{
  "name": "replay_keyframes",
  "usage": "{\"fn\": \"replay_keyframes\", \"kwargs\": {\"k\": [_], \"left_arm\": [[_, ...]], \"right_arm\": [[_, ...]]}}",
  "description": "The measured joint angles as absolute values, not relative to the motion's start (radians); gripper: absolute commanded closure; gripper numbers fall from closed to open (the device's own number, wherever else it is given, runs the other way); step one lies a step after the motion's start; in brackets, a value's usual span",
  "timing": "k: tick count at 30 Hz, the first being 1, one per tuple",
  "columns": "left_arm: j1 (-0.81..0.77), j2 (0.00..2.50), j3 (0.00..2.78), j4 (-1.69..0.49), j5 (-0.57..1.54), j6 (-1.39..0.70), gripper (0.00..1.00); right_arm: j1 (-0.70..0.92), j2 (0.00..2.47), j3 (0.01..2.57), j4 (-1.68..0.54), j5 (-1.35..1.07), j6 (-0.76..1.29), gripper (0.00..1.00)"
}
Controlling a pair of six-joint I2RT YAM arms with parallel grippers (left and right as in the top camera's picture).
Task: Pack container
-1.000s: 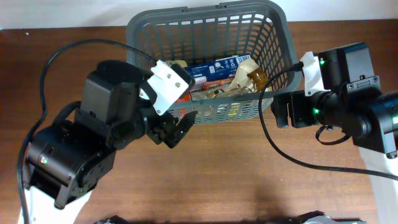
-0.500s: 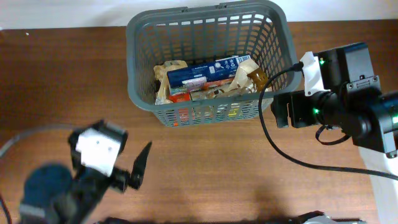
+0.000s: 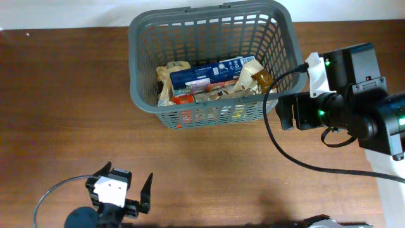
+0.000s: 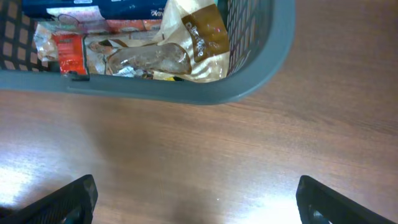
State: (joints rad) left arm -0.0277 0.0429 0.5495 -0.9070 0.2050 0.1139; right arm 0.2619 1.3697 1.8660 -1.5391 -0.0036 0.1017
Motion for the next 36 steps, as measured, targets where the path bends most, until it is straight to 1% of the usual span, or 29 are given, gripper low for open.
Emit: {"fn": "replay_keyframes", "kwargs": {"k": [17,36], "left_arm": [[-0.025,0.015,0.163,-0.503,0.214,0.11,0.01],[-0.025,0.015,0.146,-0.488,0.226,0.11,0.01]], "right_arm": [[0.262,1.37,1.866,-1.539,-0.004,0.101,0.01],[0.262,1.37,1.866,-1.539,-0.004,0.101,0.01]]}}
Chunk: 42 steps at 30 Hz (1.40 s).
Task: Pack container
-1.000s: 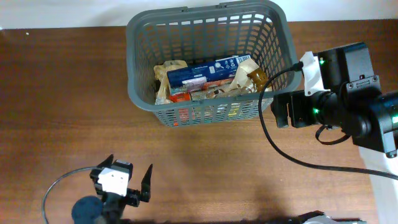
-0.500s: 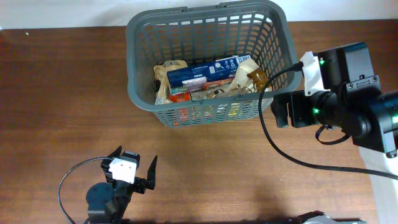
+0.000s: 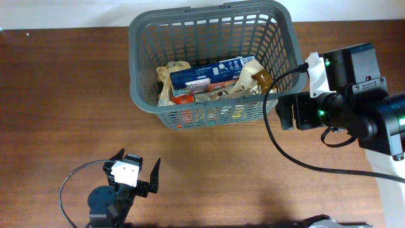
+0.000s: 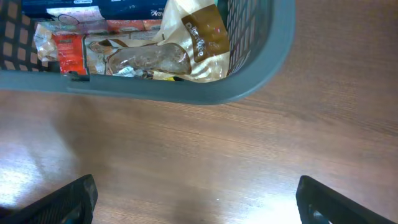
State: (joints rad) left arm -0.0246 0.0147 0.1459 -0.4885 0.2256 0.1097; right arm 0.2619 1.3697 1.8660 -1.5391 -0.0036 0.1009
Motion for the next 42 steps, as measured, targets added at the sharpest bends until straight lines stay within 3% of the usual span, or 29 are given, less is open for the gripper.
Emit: {"fn": "replay_keyframes", "kwargs": {"k": [9,10,11,12,13,14,23,34,42], "left_arm": [[-0.025,0.015,0.146,-0.488,0.226,0.11,0.01],[-0.025,0.015,0.146,-0.488,0.226,0.11,0.01],[-0.025,0.015,0.146,-0.488,0.226,0.11,0.01],[-0.025,0.015,0.146,-0.488,0.226,0.11,0.01],[-0.025,0.015,0.146,-0.488,0.226,0.11,0.01],[-0.025,0.015,0.146,-0.488,0.226,0.11,0.01],[-0.025,0.015,0.146,-0.488,0.229,0.11,0.01],[-0.025,0.014,0.146,-0.487,0.229,0.11,0.01],[-0.025,0.013,0.146,-0.488,0.229,0.11,0.01]], "right_arm": [[0.262,1.37,1.866,-1.539,-0.004,0.101,0.01],[0.262,1.37,1.866,-1.538,-0.001,0.101,0.26],[0.262,1.37,1.866,-1.534,0.011,0.097,0.62],[0.262,1.37,1.866,-1.525,0.031,0.096,0.67],[0.262,1.37,1.866,-1.514,0.054,0.094,0.58],[0.262,1.369,1.866,-1.508,0.078,0.094,0.01],[0.331,1.167,1.679,-1.35,0.138,0.089,0.01],[0.352,0.605,0.949,-0.947,0.121,0.089,0.01],[0.353,0.275,0.604,-0.854,0.105,0.089,0.01]]}}
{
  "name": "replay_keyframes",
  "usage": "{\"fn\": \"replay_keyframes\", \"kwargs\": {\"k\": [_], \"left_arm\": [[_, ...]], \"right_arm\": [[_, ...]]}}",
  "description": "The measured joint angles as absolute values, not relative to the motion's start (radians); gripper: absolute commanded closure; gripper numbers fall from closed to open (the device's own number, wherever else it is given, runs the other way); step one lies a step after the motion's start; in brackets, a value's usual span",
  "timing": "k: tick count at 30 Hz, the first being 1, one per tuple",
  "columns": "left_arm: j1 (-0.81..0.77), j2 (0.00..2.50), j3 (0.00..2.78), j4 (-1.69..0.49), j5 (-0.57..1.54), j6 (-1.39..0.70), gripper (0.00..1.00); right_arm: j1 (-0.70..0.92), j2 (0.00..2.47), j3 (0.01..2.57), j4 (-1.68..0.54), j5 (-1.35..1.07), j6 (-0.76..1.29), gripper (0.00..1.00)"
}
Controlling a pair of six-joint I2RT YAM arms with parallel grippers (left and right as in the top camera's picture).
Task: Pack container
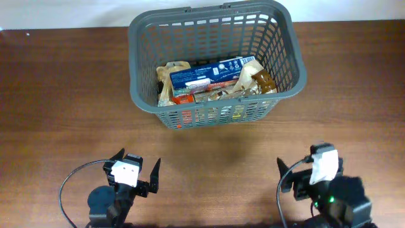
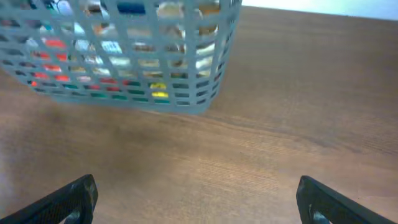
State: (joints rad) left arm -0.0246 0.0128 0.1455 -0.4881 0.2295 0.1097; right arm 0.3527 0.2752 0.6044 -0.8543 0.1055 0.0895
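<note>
A grey plastic basket (image 1: 147,38) stands at the back middle of the wooden table, holding a blue box (image 1: 212,71) and several snack packets (image 1: 174,85). From the right wrist view the basket (image 2: 205,93) shows side-on, packets visible through its mesh. My left gripper (image 1: 135,178) rests open at the front left, nothing between its fingers. My right gripper (image 1: 308,175) rests open at the front right, far from the basket; in its own view the right gripper (image 2: 196,198) spans bare wood.
Brown wooden table (image 1: 63,95) all around the basket. A cable (image 1: 69,187) loops beside the left arm base. No loose items lie on the table outside the basket.
My right arm has moved from beside the basket's right wall to the front right of the table, still open and empty. The left arm has not moved.
First my right gripper hovered open by the basket's right corner and my left sat at the front left edge. Then the left gripper stood slightly further right and forward. Now both grippers rest open at the front, the basket packed.
</note>
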Motion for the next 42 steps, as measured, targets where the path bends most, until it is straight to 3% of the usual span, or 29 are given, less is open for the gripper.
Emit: {"fn": "replay_keyframes", "kwargs": {"k": [11,42], "left_arm": [[-0.025,0.012,0.146,-0.487,0.229,0.11,0.01],[-0.025,0.012,0.146,-0.487,0.229,0.11,0.01]], "right_arm": [[0.353,0.02,0.34,-0.851,0.1,0.089,0.01],[0.353,0.016,0.178,-0.751,0.096,0.089,0.01]]}}
